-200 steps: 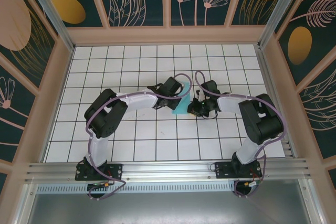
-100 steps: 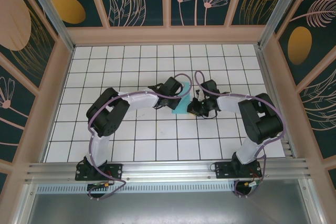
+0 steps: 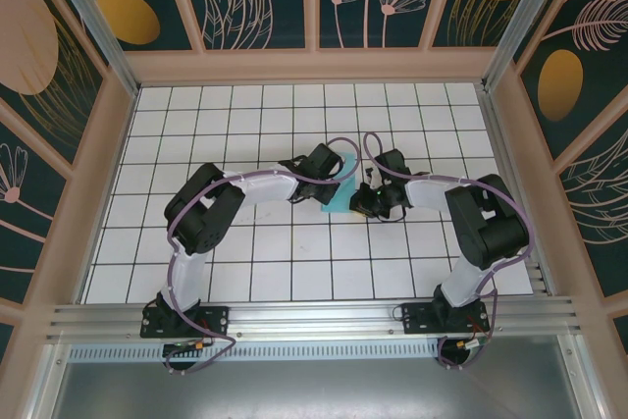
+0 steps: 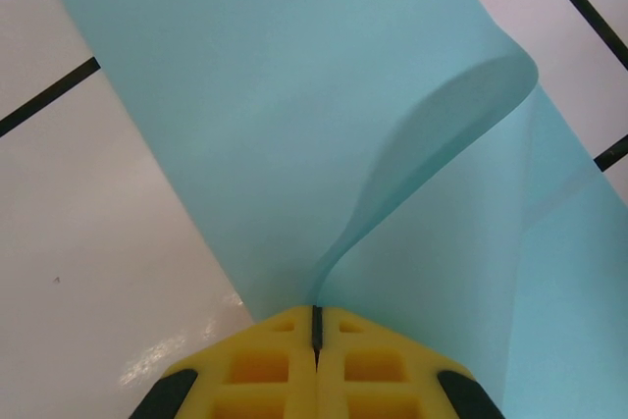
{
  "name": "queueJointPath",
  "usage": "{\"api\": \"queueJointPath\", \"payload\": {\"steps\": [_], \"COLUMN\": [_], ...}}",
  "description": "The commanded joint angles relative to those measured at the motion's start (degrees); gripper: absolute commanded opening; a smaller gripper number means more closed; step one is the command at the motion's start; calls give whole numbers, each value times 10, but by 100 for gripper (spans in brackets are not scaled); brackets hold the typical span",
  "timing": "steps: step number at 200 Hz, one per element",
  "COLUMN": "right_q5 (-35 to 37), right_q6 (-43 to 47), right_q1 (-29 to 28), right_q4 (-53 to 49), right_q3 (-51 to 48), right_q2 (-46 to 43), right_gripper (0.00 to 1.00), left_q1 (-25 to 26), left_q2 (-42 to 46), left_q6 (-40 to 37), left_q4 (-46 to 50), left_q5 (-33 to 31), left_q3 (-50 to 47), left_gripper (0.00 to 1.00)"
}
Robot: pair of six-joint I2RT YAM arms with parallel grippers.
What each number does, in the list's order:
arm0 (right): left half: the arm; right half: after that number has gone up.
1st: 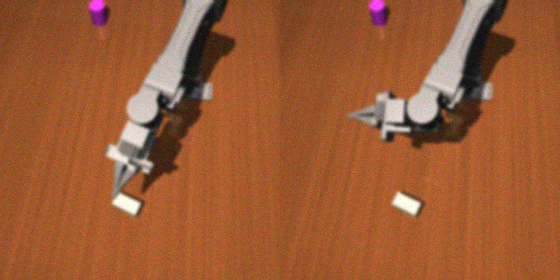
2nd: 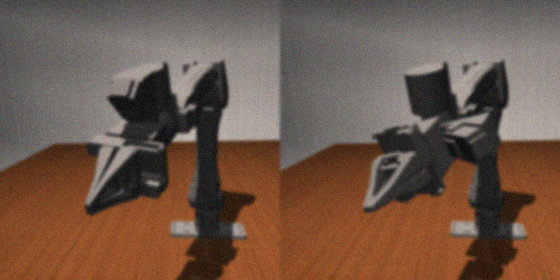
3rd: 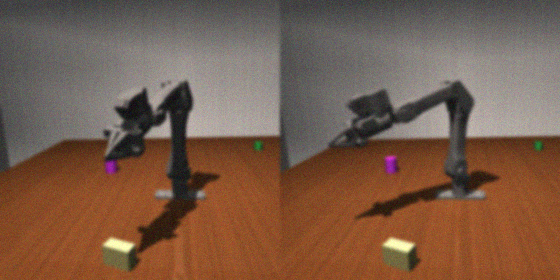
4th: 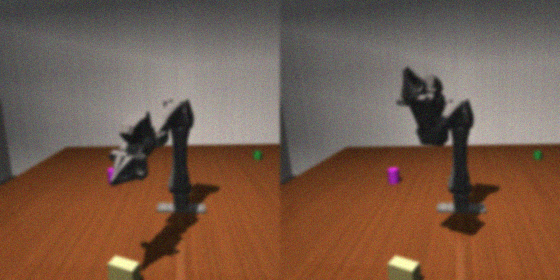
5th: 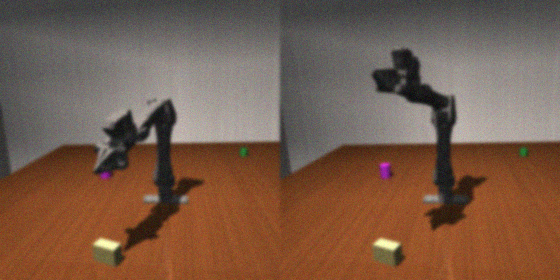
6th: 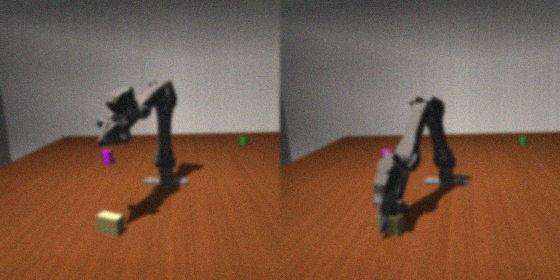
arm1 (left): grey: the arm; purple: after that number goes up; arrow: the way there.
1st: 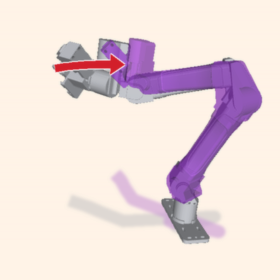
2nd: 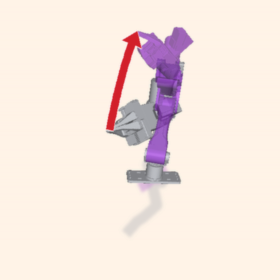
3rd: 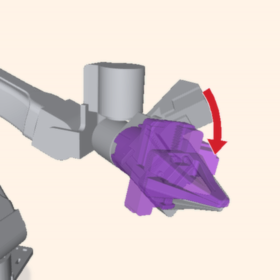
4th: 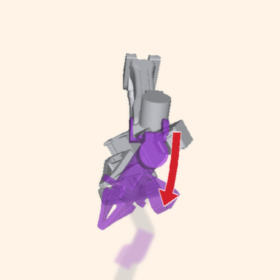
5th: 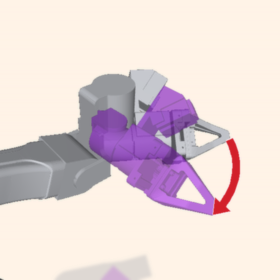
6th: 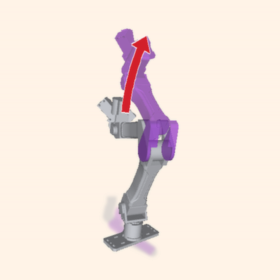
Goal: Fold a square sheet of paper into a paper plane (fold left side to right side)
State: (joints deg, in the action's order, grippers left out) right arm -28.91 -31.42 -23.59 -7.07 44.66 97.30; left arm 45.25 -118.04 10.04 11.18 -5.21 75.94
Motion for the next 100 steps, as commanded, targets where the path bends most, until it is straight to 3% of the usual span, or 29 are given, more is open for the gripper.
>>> {"api": "queueJointPath", "payload": {"steps": [1,100], "right_q5": [26,3], "right_q6": [11,14], "right_q1": [-7,-5], "right_q4": [-29,-15], "right_q3": [2,3], "right_q2": [23,16], "right_gripper": [12,14], "left_q1": [-5,-4], "left_q2": [-13,-27], "left_q6": [-10,-10], "left_q4": [7,9], "left_q5": [-14,-10], "left_q3": [14,9], "left_gripper": [0,0]}}
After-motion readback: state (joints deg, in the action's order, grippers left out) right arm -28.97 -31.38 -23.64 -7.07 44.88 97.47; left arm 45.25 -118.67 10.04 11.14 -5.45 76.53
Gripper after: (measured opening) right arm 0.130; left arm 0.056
